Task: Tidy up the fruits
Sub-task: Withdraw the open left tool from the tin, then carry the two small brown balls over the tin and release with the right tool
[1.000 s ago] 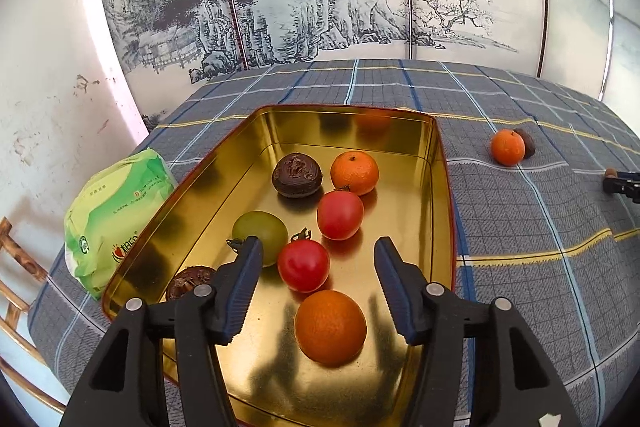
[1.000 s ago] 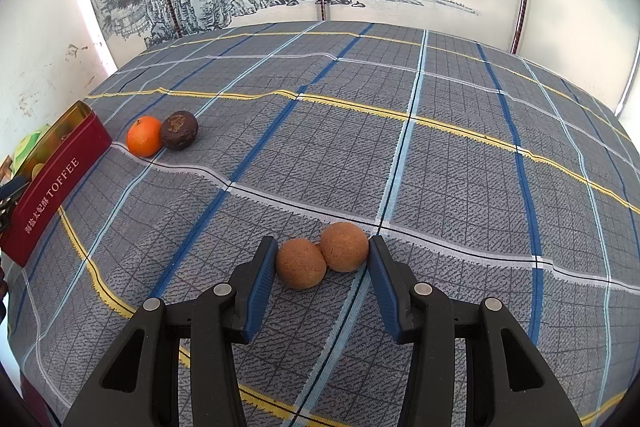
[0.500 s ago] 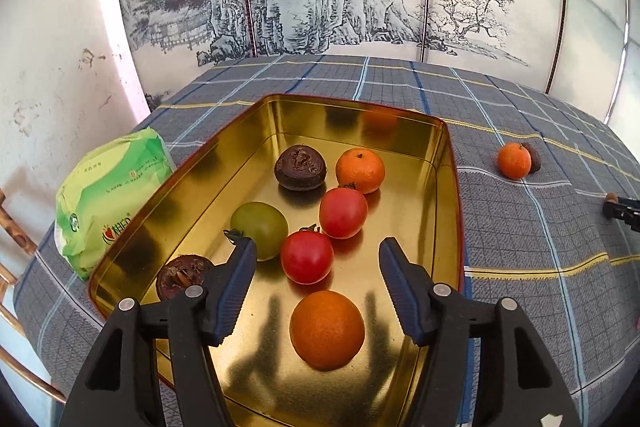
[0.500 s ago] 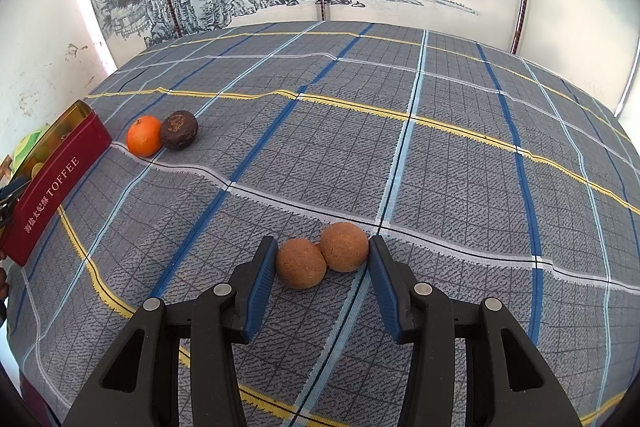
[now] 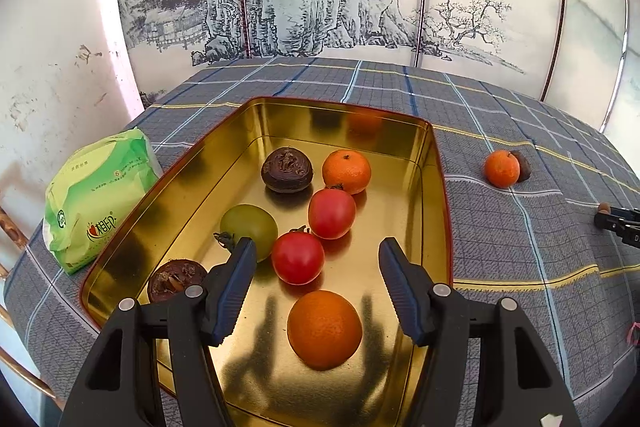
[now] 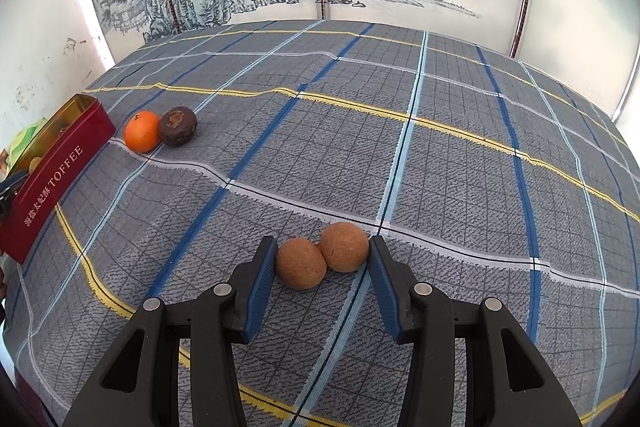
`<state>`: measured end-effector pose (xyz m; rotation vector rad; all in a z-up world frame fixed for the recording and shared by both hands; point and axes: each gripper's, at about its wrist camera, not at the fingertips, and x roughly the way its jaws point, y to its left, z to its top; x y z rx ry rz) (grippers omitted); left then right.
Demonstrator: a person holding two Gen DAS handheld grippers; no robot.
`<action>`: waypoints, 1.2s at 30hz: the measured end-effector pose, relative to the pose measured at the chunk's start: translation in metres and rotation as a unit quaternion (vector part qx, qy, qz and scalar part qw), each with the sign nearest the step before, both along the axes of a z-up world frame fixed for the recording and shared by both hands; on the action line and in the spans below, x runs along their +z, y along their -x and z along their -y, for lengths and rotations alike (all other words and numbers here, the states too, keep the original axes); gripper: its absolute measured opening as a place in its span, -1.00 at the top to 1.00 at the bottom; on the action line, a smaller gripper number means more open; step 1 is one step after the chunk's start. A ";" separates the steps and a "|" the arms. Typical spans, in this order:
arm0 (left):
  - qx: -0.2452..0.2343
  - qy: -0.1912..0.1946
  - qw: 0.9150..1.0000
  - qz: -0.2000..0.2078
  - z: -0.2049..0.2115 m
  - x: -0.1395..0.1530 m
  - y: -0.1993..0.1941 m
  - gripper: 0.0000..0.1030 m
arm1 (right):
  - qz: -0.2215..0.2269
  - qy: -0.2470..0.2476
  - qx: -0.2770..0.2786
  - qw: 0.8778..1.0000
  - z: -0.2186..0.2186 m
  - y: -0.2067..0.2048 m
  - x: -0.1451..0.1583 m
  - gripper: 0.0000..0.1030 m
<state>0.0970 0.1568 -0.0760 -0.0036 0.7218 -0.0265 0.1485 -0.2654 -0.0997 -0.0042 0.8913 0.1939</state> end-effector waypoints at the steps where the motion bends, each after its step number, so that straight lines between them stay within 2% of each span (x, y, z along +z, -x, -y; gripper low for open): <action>1: -0.001 0.000 1.000 0.003 0.001 0.000 0.001 -0.16 | 0.000 -0.001 0.000 1.000 0.003 0.000 0.000 0.08; 9: -0.013 -0.002 0.999 0.030 0.009 0.006 0.014 -0.16 | 0.012 0.003 -0.003 1.000 0.002 0.003 0.003 0.09; 15: -0.016 -0.003 0.999 0.034 0.012 0.008 0.019 -0.17 | 0.014 0.001 -0.001 1.000 -0.003 0.012 0.005 0.09; 17: -0.011 -0.002 0.999 0.036 0.011 0.010 0.021 -0.23 | 0.016 0.002 0.003 1.000 -0.010 0.015 0.007 0.09; 22: -0.001 0.013 0.999 0.038 0.006 0.017 0.029 -0.29 | 0.023 -0.003 0.013 1.000 -0.025 0.020 0.016 0.09; 25: 0.006 0.022 0.999 0.042 0.004 0.023 0.036 -0.41 | 0.025 -0.015 0.019 0.999 -0.031 0.026 0.022 0.09; 32: 0.004 0.053 0.998 0.036 0.003 0.033 0.057 -0.42 | 0.023 -0.046 0.046 0.998 -0.065 0.031 0.035 0.09; 33: 0.005 0.058 0.998 0.036 0.002 0.034 0.060 -0.57 | 0.023 -0.050 0.052 0.997 -0.070 0.032 0.037 0.09; 34: 0.012 0.061 0.998 0.031 0.001 0.035 0.065 -0.91 | 0.023 -0.053 0.057 0.997 -0.077 0.032 0.039 0.09; 35: 0.018 0.062 0.998 0.026 0.000 0.036 0.067 -0.99 | 0.025 -0.057 0.067 0.996 -0.086 0.034 0.043 0.09; 36: 0.024 0.068 0.997 0.022 -0.002 0.037 0.071 -0.98 | 0.026 -0.059 0.072 0.995 -0.093 0.033 0.045 0.09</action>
